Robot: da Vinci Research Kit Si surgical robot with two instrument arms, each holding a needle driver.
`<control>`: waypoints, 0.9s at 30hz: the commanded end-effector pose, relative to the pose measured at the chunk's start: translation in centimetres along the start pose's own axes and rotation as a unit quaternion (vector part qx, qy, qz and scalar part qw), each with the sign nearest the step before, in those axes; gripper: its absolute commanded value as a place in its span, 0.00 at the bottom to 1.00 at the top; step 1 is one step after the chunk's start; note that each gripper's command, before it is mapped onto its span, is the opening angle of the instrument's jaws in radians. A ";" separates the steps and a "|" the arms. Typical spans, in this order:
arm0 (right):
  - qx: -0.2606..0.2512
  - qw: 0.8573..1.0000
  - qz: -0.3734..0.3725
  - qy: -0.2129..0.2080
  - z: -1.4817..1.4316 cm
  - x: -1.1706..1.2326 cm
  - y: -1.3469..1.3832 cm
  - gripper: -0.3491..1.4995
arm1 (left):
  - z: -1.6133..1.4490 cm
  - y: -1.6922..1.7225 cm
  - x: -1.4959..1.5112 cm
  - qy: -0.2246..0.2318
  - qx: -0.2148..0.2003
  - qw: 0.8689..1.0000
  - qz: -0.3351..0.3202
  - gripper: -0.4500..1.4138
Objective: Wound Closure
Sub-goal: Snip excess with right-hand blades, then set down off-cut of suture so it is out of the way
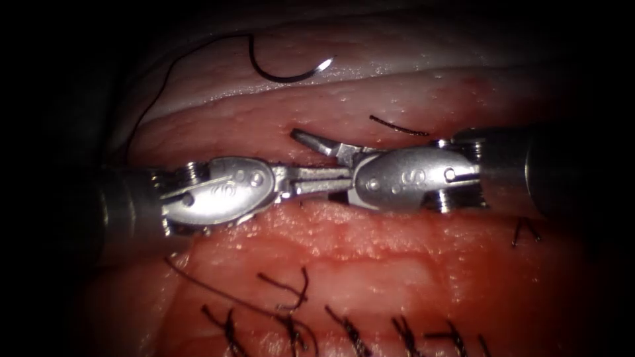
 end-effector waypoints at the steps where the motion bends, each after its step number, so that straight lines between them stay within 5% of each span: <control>1: 0.003 1.000 -0.001 0.005 0.09 -0.06 -0.04 0.22 | 0.06 -0.01 -0.03 0.000 0.000 1.000 0.000 0.00; 2: 0.008 1.000 -0.005 0.011 0.08 -0.06 -0.05 0.00 | 0.07 -0.01 -0.03 0.000 0.000 1.000 0.000 0.00; 9: 0.039 0.999 -0.017 0.025 0.05 -0.05 -0.08 0.00 | 0.05 -0.01 -0.03 0.001 -0.002 1.000 0.000 0.00; 10: 0.043 0.999 -0.017 0.029 0.02 -0.04 -0.07 0.16 | 0.05 -0.01 -0.03 0.001 -0.002 1.000 0.000 0.00; 11: 0.033 0.999 -0.017 0.034 -0.02 -0.01 -0.05 0.55 | 0.03 0.00 -0.03 0.001 -0.003 1.000 0.001 0.00; 12: 0.033 0.999 -0.017 0.034 -0.02 -0.01 -0.05 0.55 | 0.03 0.00 -0.03 0.001 -0.003 1.000 0.001 0.00; 14: 0.019 0.999 -0.012 0.040 -0.13 0.06 0.03 0.83 | 0.00 0.04 -0.01 0.003 -0.004 1.000 0.001 0.00; 22: 0.033 0.999 -0.011 0.041 -0.60 0.16 0.17 0.97 | -0.06 0.32 0.13 -0.001 -0.022 1.000 0.012 0.00; 27: 0.028 0.999 -0.024 0.025 -0.93 0.12 0.33 0.98 | 0.03 0.48 0.20 -0.001 -0.026 0.999 0.019 0.00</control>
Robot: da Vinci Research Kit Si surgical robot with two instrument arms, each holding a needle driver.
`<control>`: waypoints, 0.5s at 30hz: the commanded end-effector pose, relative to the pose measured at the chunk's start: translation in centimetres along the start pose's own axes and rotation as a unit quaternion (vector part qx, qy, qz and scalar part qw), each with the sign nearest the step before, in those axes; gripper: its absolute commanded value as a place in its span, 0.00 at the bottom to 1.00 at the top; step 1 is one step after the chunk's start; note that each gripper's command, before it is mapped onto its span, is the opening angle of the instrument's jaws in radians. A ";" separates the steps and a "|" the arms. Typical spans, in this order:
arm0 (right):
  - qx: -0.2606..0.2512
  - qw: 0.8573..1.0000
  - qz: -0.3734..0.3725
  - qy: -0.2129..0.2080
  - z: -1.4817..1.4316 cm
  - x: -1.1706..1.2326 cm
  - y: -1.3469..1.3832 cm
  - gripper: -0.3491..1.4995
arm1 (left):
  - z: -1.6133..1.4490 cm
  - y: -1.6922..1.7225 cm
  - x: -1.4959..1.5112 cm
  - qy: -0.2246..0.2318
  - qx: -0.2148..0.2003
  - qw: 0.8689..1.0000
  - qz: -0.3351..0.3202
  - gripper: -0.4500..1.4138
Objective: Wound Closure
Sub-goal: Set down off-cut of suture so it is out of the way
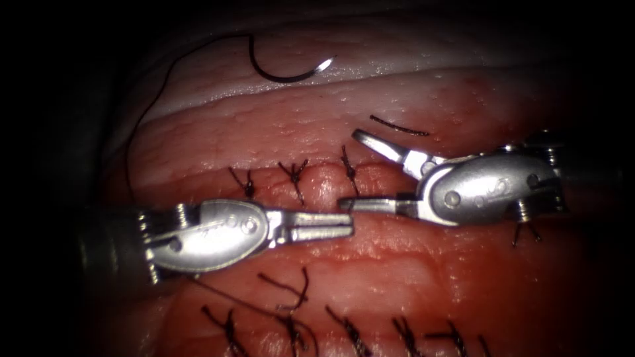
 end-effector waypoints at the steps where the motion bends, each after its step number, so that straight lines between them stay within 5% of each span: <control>1: -0.002 1.000 -0.002 -0.004 0.00 -0.05 0.02 0.98 | 0.07 -0.02 -0.05 0.000 0.001 1.000 0.003 0.00; 10: -0.020 0.996 -0.025 -0.083 -0.96 -0.34 0.52 0.97 | 0.70 -0.05 -0.31 -0.019 0.005 1.000 0.014 0.00; 15: -0.047 0.990 -0.032 -0.132 -1.35 -0.50 0.72 0.95 | 1.31 -0.53 -0.43 -0.045 0.018 0.999 0.013 0.00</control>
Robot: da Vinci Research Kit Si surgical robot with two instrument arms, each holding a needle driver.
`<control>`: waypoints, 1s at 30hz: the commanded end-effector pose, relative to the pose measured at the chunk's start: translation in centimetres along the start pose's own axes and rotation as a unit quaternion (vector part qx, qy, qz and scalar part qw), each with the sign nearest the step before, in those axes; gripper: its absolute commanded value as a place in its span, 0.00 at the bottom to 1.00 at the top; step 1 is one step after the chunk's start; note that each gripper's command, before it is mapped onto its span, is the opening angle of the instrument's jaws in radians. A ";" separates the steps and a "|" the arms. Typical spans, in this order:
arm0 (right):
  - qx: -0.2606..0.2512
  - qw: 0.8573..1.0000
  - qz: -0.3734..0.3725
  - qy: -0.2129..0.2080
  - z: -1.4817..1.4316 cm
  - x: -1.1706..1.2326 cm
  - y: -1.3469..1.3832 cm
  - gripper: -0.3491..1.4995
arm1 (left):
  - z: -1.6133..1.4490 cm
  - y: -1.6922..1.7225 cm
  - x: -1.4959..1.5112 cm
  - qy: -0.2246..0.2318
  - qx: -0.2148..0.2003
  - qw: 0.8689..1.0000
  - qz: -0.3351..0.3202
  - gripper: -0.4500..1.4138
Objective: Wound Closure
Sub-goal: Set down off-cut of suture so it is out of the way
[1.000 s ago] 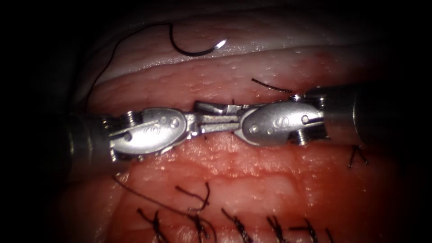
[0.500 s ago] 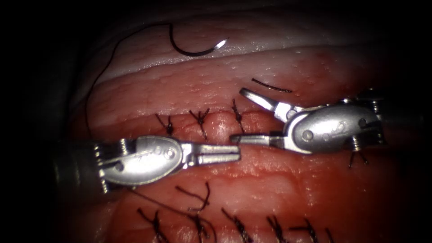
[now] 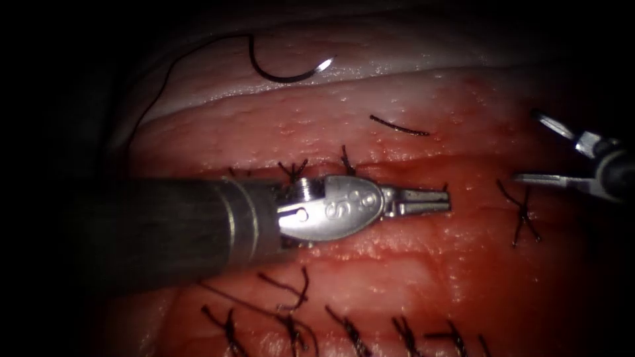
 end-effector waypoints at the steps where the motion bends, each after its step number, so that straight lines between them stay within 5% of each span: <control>1: -0.002 1.000 0.000 -0.001 0.06 -0.03 -0.02 0.95 | 0.07 -0.02 -0.03 0.000 0.000 1.000 0.000 0.00; 5: -0.010 1.000 0.001 -0.002 0.08 -0.04 -0.02 0.94 | 0.57 -0.37 -0.12 -0.019 0.005 1.000 -0.003 0.00; 14: -0.017 1.000 0.001 -0.002 0.22 -0.01 -0.10 0.94 | 0.95 -0.85 -0.32 -0.074 -0.010 0.997 -0.005 0.00; 18: -0.018 1.000 0.006 0.000 0.29 0.00 -0.15 0.94 | 0.94 -1.04 -0.50 -0.179 -0.073 0.981 -0.023 0.00; 20: -0.018 1.000 0.009 0.000 0.29 0.00 -0.15 0.94 | 0.93 -1.05 -0.52 -0.192 -0.082 0.977 -0.029 0.00; 22: -0.018 1.000 0.009 0.000 0.28 0.00 -0.15 0.94 | 0.91 -1.08 -0.54 -0.234 -0.109 0.965 -0.042 0.15; 25: -0.017 1.000 0.012 0.001 0.27 0.01 -0.16 0.93 | 0.88 -1.09 -0.54 -0.251 -0.121 0.960 -0.040 0.59; 30: -0.017 1.000 0.015 0.000 0.27 0.00 -0.15 0.93 | 0.79 -1.15 -0.37 -0.221 -0.112 0.968 -0.049 0.63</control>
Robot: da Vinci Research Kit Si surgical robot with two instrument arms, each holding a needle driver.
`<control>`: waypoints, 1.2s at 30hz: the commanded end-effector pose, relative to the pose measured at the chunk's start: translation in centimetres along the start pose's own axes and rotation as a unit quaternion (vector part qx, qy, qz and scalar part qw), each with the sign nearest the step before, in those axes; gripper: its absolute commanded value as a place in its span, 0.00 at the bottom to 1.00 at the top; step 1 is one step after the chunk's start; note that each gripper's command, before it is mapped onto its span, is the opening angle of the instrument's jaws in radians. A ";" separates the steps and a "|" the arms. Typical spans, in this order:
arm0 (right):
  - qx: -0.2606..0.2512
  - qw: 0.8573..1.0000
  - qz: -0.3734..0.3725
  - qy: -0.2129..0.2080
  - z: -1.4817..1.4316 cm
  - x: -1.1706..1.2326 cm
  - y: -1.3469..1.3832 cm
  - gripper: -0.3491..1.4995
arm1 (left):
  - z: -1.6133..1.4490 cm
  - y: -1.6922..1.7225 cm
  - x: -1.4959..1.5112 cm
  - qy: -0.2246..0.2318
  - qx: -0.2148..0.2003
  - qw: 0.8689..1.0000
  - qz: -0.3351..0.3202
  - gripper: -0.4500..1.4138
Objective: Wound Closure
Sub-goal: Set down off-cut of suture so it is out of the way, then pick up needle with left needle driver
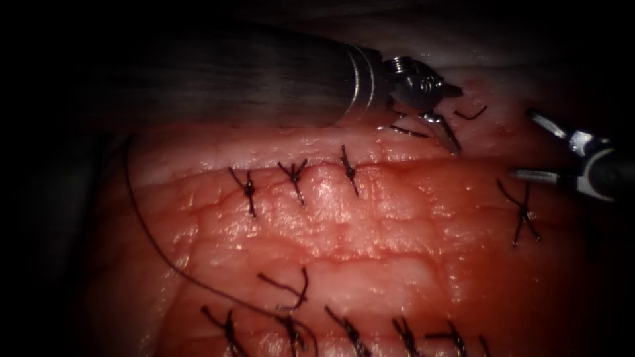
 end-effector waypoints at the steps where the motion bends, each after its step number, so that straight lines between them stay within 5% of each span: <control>1: 0.000 1.000 0.000 0.001 0.09 -0.01 -0.04 0.93 | -0.05 -0.06 0.09 0.018 0.008 1.000 -0.004 0.63; 8: 0.001 1.000 0.017 0.002 0.08 -0.02 -0.05 0.92 | -0.88 -0.18 0.29 0.036 0.083 0.995 -0.035 0.47; 17: 0.036 0.996 0.086 0.004 0.09 0.03 -0.08 0.83 | -1.49 -0.02 -0.43 -0.031 0.141 0.988 -0.049 0.34; 29: 0.032 0.994 0.100 0.003 0.13 0.05 -0.15 0.89 | -1.60 -0.18 -0.89 -0.056 0.192 0.976 -0.083 0.35; 36: 0.036 0.994 0.104 -0.005 0.18 0.07 -0.21 0.92 | -1.44 -0.23 -0.99 -0.058 0.180 0.978 -0.088 0.37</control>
